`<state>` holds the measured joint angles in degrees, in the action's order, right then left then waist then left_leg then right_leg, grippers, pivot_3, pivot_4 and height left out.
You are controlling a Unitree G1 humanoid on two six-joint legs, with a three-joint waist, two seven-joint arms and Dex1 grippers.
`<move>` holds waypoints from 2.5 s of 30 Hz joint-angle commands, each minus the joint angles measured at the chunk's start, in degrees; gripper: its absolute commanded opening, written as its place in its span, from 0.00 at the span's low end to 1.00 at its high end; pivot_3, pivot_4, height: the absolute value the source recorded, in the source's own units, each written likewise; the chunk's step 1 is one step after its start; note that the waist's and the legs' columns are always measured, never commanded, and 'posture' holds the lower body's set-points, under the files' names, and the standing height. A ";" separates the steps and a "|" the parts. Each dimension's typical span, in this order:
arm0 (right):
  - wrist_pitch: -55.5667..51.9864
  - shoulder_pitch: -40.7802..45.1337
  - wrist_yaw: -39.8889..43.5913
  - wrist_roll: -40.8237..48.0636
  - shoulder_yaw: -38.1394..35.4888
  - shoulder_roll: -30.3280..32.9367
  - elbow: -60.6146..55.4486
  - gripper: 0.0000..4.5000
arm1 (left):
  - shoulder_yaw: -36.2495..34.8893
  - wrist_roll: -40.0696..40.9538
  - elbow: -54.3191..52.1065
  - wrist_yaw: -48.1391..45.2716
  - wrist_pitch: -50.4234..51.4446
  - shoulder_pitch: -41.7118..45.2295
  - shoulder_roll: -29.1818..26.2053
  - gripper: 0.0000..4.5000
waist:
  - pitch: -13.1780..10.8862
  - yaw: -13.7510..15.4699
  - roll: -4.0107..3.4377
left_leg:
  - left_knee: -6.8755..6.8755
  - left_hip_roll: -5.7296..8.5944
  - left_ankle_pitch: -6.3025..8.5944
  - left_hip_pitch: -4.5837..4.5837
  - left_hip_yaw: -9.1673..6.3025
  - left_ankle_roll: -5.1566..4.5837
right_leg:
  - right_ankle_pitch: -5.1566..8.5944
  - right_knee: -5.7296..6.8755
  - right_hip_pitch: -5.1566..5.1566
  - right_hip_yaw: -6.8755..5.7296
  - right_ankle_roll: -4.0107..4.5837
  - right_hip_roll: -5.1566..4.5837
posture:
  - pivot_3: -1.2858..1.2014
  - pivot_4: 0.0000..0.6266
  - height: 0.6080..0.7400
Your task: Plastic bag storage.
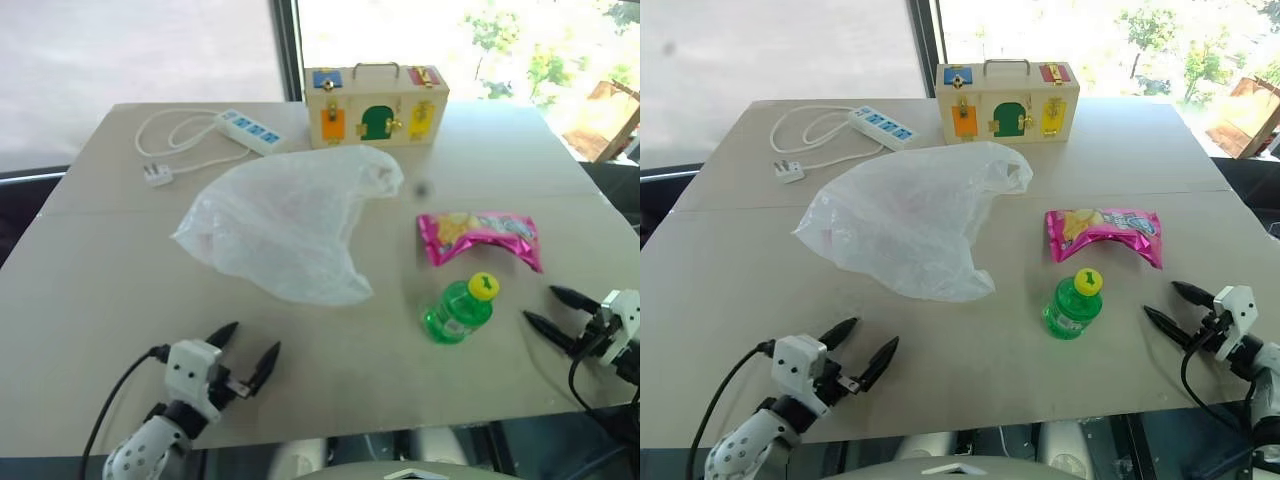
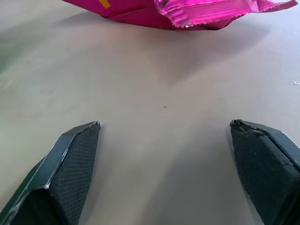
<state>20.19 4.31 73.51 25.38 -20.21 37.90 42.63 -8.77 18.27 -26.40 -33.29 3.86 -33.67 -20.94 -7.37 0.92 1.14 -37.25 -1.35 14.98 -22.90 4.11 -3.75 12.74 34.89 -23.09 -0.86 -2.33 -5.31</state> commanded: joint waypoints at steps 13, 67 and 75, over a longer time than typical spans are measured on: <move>-19.33 -9.10 -0.40 6.07 5.16 0.88 -37.26 1.00 | 15.00 8.21 -10.13 2.20 22.09 21.50 -2.33 1.00 | -0.45 0.07 -0.75 | -0.18 0.03 -0.17 0.02 0.08 -0.27 | 0.00 0.41 -0.07 -0.05 -0.02 0.20 | 0.52 0.24 1.00; -48.82 4.10 -0.09 22.10 -0.81 16.12 -56.63 1.00 | 18.11 -9.19 -2.81 10.66 9.36 26.81 4.50 1.00 | -1.08 0.01 -0.28 | -1.16 0.07 -0.16 -0.81 -0.08 -0.35 | -0.09 0.97 -0.64 -0.29 -0.24 0.54 | 0.52 0.24 1.00; -50.58 6.44 0.23 22.11 -0.01 15.86 -56.30 1.00 | 17.39 -10.57 -2.45 12.76 8.89 25.58 5.43 1.00 | -1.09 -0.01 -0.27 | -1.17 0.06 -0.16 -0.82 -0.08 -0.35 | -0.11 0.98 -0.64 -0.28 -0.29 0.51 | 0.52 0.24 1.00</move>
<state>-30.09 9.81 73.40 46.46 -19.80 53.46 -12.59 9.28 7.94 -27.83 -21.02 13.90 -7.87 -15.80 -8.46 0.91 0.87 -38.43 -1.29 14.81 -23.72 4.02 -4.09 12.62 35.87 -23.73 -1.15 -2.62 -4.81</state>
